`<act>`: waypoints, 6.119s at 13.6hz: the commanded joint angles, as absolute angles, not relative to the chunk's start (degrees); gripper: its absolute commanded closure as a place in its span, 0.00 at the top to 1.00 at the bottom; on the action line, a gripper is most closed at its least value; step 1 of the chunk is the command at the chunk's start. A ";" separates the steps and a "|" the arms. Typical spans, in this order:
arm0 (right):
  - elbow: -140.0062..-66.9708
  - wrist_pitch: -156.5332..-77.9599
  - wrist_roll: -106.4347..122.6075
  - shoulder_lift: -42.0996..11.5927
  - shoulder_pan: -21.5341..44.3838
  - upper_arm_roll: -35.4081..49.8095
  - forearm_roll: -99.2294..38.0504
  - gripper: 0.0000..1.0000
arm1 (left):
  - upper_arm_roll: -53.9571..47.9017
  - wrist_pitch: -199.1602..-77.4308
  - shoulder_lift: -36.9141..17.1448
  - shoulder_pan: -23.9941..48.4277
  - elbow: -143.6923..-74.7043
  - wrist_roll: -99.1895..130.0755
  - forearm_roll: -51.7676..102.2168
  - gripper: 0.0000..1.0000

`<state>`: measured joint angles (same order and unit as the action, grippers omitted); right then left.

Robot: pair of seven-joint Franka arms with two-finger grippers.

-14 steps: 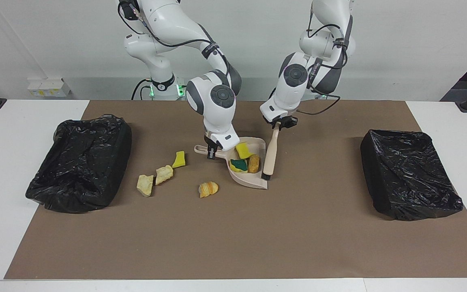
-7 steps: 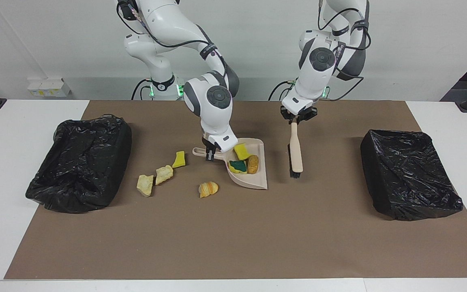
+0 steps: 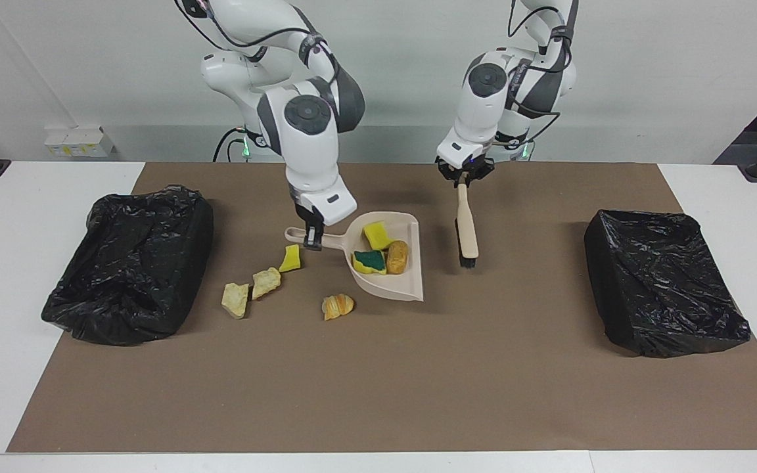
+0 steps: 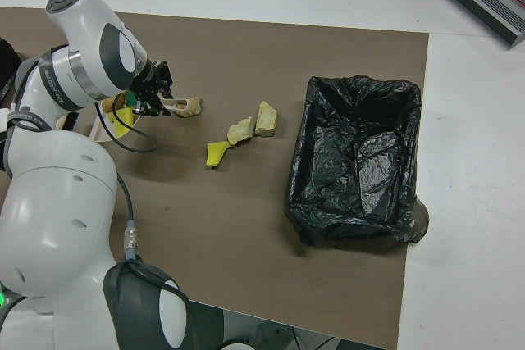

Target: Sweep and dump trash in bin

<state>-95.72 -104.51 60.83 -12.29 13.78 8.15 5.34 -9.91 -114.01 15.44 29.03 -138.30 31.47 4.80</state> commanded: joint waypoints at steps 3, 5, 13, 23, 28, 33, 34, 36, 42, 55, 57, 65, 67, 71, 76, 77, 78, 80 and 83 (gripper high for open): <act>-89.04 -97.75 71.52 -12.74 5.21 8.44 3.60 0.00 | -9.32 -121.36 17.67 43.65 -144.92 48.48 3.69 0.00; -87.46 -95.98 75.57 -12.66 0.73 8.26 3.78 0.00 | -9.32 -124.35 17.40 48.84 -146.94 53.33 3.78 0.00; -87.28 -94.57 93.41 -11.16 -20.02 7.91 7.10 0.00 | -9.32 -126.65 14.94 53.44 -147.92 54.41 6.50 0.10; -103.14 -112.64 102.67 -2.40 -30.85 7.74 33.02 0.00 | -8.79 -117.19 11.60 34.31 -131.60 31.24 5.71 1.00; -112.32 -112.86 91.33 3.25 -25.85 7.73 47.43 0.00 | -8.61 -103.37 11.17 18.66 -114.64 7.51 2.30 1.00; -112.32 -110.05 90.88 5.00 -25.58 7.82 56.16 0.00 | -8.26 -94.59 10.90 7.23 -98.91 -6.14 -0.78 1.00; -112.41 -108.65 90.88 5.88 -25.40 8.08 56.42 0.00 | -8.26 -92.13 10.29 5.38 -96.01 -8.15 -1.05 1.00; -112.50 -103.65 87.56 6.50 -21.29 8.26 58.61 0.00 | -8.26 -86.43 6.79 4.31 -88.63 -11.50 -0.88 1.00; -112.68 -101.69 85.95 9.22 -20.21 8.17 64.78 0.00 | -7.12 -80.33 0.80 1.85 -79.02 -11.78 -0.79 1.00; -117.86 -104.33 85.52 14.50 -16.43 8.09 69.87 0.00 | -7.56 -79.37 1.58 1.85 -78.75 -12.22 -1.67 1.00; -117.42 -104.50 85.78 14.33 -16.61 8.09 69.00 0.00 | -7.47 -79.63 3.42 1.85 -81.55 -12.13 -1.67 1.00; -113.29 -103.89 84.21 13.62 -12.74 8.26 42.76 0.00 | -7.47 -80.77 3.51 1.67 -81.74 -5.71 -1.58 1.00; -113.29 -103.88 83.58 13.62 -12.40 8.35 35.54 0.00 | -7.30 -80.77 3.60 1.67 -81.74 -5.71 -1.67 1.00; -113.64 -103.45 78.06 13.62 -9.76 8.26 24.12 0.00 | -7.38 -80.51 3.60 0.97 -81.83 -5.71 -1.49 1.00; -114.70 -103.36 61.84 11.26 -7.74 8.35 12.41 0.00 | -7.38 -80.16 3.60 0.70 -81.83 -5.71 -1.49 1.00; -114.70 -103.36 57.18 10.21 -6.60 8.35 12.04 0.00 | -7.38 -80.16 3.60 0.70 -81.83 -5.71 -1.49 1.00; -114.61 -103.45 53.04 9.59 -5.20 8.26 11.69 0.00 | -7.38 -80.16 3.60 0.70 -81.83 -5.71 -1.49 1.00; -114.00 -103.45 44.86 7.48 -3.35 8.35 9.33 0.00 | -7.38 -80.16 3.60 0.70 -81.83 -5.71 -1.49 1.00; -113.64 -103.62 30.73 5.02 -0.02 8.26 5.72 0.00 | -7.38 -80.07 3.60 0.70 -81.83 -5.71 -1.49 1.00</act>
<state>-114.60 -103.64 38.47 6.52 -1.62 8.44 8.07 -6.76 -80.11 2.22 1.73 -80.25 -6.09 -0.79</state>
